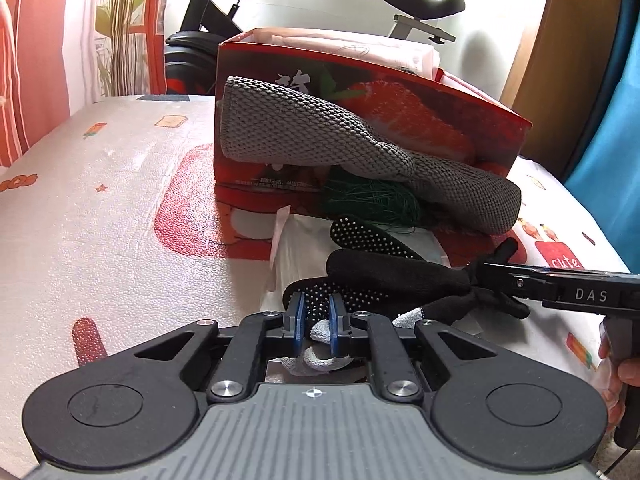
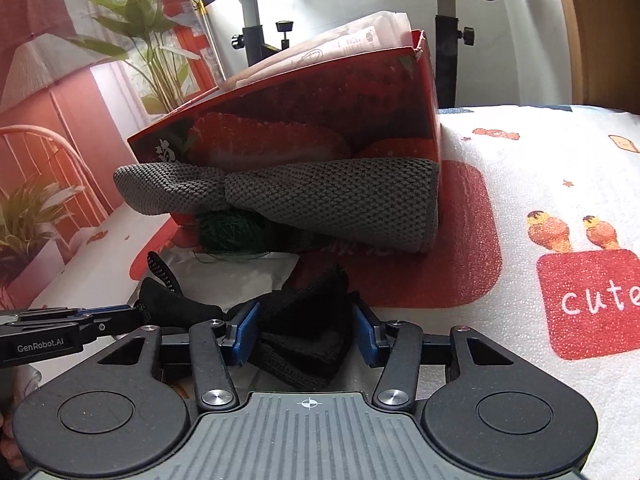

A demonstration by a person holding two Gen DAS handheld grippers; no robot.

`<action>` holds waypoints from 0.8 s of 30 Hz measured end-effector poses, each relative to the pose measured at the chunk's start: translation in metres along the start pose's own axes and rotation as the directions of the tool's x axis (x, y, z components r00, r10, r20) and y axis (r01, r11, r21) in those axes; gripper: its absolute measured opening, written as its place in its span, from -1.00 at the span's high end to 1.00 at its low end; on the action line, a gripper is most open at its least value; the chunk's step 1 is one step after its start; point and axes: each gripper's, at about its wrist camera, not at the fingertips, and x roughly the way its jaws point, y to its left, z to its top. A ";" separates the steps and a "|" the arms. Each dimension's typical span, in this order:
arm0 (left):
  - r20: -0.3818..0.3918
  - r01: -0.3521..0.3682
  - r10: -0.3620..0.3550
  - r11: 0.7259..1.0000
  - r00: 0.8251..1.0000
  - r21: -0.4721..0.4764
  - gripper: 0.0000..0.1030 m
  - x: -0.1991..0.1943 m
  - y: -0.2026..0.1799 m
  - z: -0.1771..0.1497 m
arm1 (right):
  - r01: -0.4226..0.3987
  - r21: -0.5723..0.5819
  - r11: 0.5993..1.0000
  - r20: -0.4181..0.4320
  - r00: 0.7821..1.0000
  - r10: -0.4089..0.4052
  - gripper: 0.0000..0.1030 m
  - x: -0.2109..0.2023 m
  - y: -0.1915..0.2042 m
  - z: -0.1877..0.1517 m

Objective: Organize soft objects
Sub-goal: 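Close both grippers on the black gloves with white fingertips, then lift the black gloves with both grippers and carry them over the box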

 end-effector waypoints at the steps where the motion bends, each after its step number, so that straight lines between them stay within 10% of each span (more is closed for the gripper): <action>1: -0.003 0.007 -0.007 1.000 1.000 -0.004 0.73 0.000 0.000 0.000 | 0.002 -0.001 1.000 0.000 1.000 -0.002 0.10 0.000 0.000 -0.001; 9: 0.011 0.056 -0.055 0.998 0.998 -0.022 0.05 -0.003 -0.003 -0.002 | 0.013 -0.037 0.999 0.005 1.000 -0.013 0.20 -0.001 0.003 -0.008; 16: 0.006 0.039 -0.038 0.999 0.999 -0.038 0.00 -0.001 0.000 -0.001 | 0.017 -0.100 0.995 -0.004 1.000 -0.017 0.33 0.001 0.014 -0.010; 20: 0.008 0.054 -0.054 0.998 0.998 -0.008 0.05 -0.003 -0.005 -0.002 | 0.017 -0.102 0.995 -0.006 1.000 -0.018 0.36 0.000 0.015 -0.010; 24: -0.006 0.067 -0.067 0.998 0.998 0.003 0.78 -0.004 -0.007 -0.002 | 0.028 -0.116 0.993 0.004 1.000 -0.027 0.63 -0.001 0.018 -0.010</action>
